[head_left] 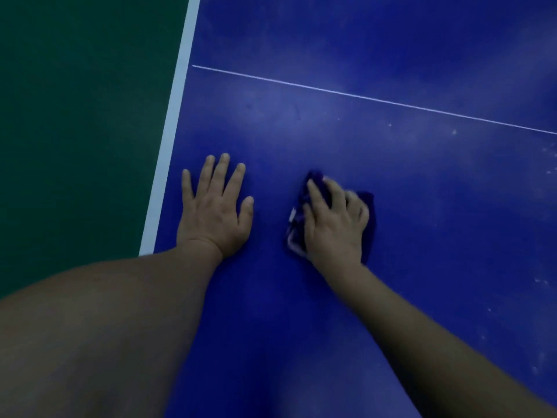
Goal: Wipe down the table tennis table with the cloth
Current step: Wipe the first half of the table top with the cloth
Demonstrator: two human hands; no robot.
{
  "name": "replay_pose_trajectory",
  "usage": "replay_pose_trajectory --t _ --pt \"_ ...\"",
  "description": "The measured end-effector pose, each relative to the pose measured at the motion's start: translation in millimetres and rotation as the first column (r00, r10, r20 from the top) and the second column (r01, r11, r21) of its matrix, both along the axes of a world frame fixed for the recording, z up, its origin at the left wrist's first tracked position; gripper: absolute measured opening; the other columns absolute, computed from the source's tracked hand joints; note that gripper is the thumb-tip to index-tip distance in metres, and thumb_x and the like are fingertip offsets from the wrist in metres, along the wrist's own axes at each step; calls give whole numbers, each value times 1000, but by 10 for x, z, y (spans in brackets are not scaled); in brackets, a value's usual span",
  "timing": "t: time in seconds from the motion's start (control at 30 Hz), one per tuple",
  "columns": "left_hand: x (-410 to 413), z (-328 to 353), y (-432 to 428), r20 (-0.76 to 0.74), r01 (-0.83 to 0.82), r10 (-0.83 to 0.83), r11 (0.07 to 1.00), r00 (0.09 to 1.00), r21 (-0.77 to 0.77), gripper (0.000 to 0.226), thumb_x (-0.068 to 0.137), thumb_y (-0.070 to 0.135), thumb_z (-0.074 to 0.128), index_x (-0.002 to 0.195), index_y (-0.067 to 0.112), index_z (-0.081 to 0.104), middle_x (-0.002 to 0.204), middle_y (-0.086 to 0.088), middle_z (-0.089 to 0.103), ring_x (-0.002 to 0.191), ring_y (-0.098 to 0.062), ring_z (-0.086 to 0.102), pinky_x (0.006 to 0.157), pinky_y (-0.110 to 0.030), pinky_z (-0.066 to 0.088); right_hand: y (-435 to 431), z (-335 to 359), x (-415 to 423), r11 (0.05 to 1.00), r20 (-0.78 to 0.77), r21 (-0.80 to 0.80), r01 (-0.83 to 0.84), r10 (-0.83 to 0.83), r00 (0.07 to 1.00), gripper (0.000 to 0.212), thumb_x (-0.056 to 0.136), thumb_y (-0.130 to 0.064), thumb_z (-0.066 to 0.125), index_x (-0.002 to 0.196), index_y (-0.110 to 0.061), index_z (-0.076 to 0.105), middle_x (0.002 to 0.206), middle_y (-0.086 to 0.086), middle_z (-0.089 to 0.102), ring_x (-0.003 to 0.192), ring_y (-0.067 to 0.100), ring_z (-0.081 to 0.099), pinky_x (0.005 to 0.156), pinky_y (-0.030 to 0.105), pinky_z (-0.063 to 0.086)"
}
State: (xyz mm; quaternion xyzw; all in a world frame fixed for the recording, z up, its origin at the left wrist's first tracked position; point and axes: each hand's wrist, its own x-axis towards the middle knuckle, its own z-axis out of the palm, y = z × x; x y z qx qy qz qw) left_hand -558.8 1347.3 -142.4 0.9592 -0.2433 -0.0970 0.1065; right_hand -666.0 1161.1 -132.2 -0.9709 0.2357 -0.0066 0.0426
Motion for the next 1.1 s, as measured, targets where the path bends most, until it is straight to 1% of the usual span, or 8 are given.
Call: replay_pose_trajectory --t 0.2,0.43,0.5,0.6,0.7,0.83,0.97,1.1 --pt "18 16 -36 -6 11 -11 1000 1000 25 67 97 51 16 158 23 24 168 -5 12 155 -24 3 122 -56 -4 303 -24 190 915 -23 21 -403 404 915 51 98 -46 42 146 -28 48 153 1 40 130 32 40 112 58 28" --pt "13 31 -35 -23 15 -14 999 1000 33 67 98 50 17 159 23 21 168 -4 10 155 -23 0 122 -56 -4 -373 45 918 996 -71 56 72 -68 995 49 105 -45 34 154 -34 37 160 -2 30 141 30 30 116 51 20" --pt "18 19 -33 -19 16 -15 999 1000 27 66 98 49 19 158 22 23 168 -5 12 155 -24 2 122 -58 -2 -186 27 623 997 -42 33 73 -72 997 49 104 -42 38 151 -31 43 157 1 36 136 33 35 113 53 24" --pt "27 29 -37 -12 21 -20 999 1000 44 66 98 48 20 158 21 25 168 -7 14 155 -25 4 122 -59 0 236 21 327 989 -30 17 -147 148 989 50 99 -42 45 146 -27 50 152 4 43 128 34 40 109 58 30" --pt "23 35 -33 -4 22 -22 999 1000 47 66 98 48 19 158 21 27 167 -7 15 155 -25 6 122 -58 -1 181 20 824 963 -34 49 -264 266 963 51 101 -46 38 148 -29 46 155 2 38 133 33 37 112 57 25" --pt "16 12 -17 12 25 -26 998 1000 54 65 98 48 19 158 22 25 167 -6 14 155 -24 5 122 -57 -2 -474 31 1686 999 -59 37 -4 7 998 49 103 -45 34 151 -34 37 159 -2 30 138 30 32 113 53 22" --pt "17 2 -23 -2 32 -31 997 1000 64 66 98 48 19 158 22 24 167 -6 14 155 -25 4 122 -57 -1 -683 36 1386 960 -29 96 265 -263 964 50 105 -42 33 154 -33 35 161 0 26 143 30 27 117 52 17" --pt "18 23 -45 -12 38 -38 996 999 82 66 98 48 19 158 21 24 167 -7 14 155 -26 4 122 -59 1 -51 23 987 987 -52 95 133 -129 990 50 104 -43 36 152 -32 38 160 2 28 140 32 29 115 55 18"
